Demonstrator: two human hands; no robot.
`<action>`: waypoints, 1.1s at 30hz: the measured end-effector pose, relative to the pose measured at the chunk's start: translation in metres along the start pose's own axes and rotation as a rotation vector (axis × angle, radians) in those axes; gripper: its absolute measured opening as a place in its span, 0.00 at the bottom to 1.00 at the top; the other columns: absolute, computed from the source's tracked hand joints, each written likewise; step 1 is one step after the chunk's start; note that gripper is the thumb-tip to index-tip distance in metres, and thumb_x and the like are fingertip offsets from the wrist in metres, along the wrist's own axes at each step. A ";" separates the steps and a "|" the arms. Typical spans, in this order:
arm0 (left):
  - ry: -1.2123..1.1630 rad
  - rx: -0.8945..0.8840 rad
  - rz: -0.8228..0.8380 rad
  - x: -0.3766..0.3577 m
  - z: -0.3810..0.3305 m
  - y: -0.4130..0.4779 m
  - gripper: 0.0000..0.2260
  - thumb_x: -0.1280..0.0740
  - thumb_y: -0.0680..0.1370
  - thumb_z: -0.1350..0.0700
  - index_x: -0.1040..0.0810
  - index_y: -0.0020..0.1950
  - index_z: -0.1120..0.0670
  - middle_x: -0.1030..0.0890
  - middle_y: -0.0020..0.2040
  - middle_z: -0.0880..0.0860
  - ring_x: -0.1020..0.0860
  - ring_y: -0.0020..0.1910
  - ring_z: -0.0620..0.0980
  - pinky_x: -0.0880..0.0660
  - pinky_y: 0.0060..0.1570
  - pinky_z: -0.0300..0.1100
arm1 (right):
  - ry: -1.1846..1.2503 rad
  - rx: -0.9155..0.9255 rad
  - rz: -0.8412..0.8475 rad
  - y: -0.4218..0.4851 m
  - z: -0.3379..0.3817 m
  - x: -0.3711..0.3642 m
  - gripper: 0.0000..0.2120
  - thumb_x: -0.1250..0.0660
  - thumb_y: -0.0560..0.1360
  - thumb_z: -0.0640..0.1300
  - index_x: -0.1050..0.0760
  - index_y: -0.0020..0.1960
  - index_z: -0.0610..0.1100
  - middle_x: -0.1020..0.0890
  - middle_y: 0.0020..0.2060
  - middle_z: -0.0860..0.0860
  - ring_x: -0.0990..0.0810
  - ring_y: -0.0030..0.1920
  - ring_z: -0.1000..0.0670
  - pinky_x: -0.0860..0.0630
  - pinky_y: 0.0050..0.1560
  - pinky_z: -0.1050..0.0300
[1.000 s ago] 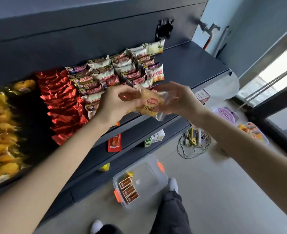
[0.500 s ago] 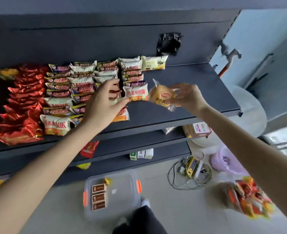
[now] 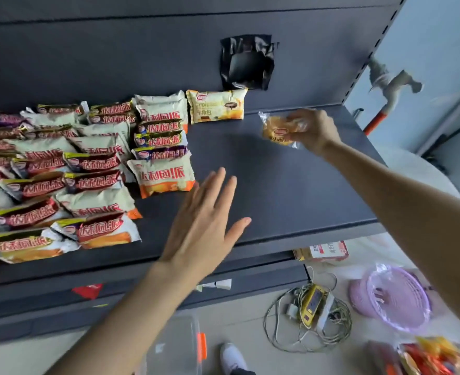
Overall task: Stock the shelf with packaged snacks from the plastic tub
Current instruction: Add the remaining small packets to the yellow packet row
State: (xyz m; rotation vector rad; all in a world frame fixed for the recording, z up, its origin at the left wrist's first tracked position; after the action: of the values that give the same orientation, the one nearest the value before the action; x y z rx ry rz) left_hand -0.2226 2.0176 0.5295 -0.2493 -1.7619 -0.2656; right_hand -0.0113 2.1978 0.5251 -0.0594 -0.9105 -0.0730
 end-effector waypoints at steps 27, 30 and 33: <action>0.095 0.021 0.025 -0.093 0.009 0.016 0.29 0.52 0.80 0.38 0.38 0.76 0.52 0.37 0.76 0.57 0.37 0.74 0.55 0.40 0.72 0.57 | -0.019 -0.120 -0.147 0.087 -0.009 -0.021 0.30 0.26 0.71 0.45 0.37 0.66 0.38 0.29 0.65 0.40 0.30 0.65 0.42 0.32 0.61 0.51; 0.075 0.009 0.036 -0.092 0.010 0.015 0.30 0.53 0.79 0.37 0.38 0.76 0.52 0.37 0.76 0.57 0.37 0.74 0.56 0.42 0.73 0.56 | -0.058 -0.158 -0.096 0.062 -0.005 -0.020 0.33 0.26 0.71 0.47 0.39 0.68 0.38 0.33 0.67 0.40 0.33 0.67 0.40 0.34 0.64 0.50; -0.005 -0.014 0.041 -0.085 0.007 0.008 0.33 0.57 0.78 0.35 0.43 0.78 0.51 0.44 0.78 0.56 0.42 0.77 0.54 0.48 0.75 0.53 | -0.110 -0.094 -0.009 0.019 0.010 -0.023 0.32 0.29 0.73 0.49 0.39 0.69 0.39 0.34 0.67 0.40 0.33 0.67 0.40 0.32 0.61 0.48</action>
State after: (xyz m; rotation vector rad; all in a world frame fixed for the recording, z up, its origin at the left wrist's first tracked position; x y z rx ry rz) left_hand -0.2099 2.0254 0.4456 -0.2963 -1.7580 -0.2478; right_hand -0.0313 2.2189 0.5122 -0.1473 -1.0174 -0.1219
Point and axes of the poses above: each hand's wrist, its own y-axis towards the middle knuckle, its own x-axis out of the back of the hand, z = x × y, the point moved 10 cm from there along y, towards the middle knuckle
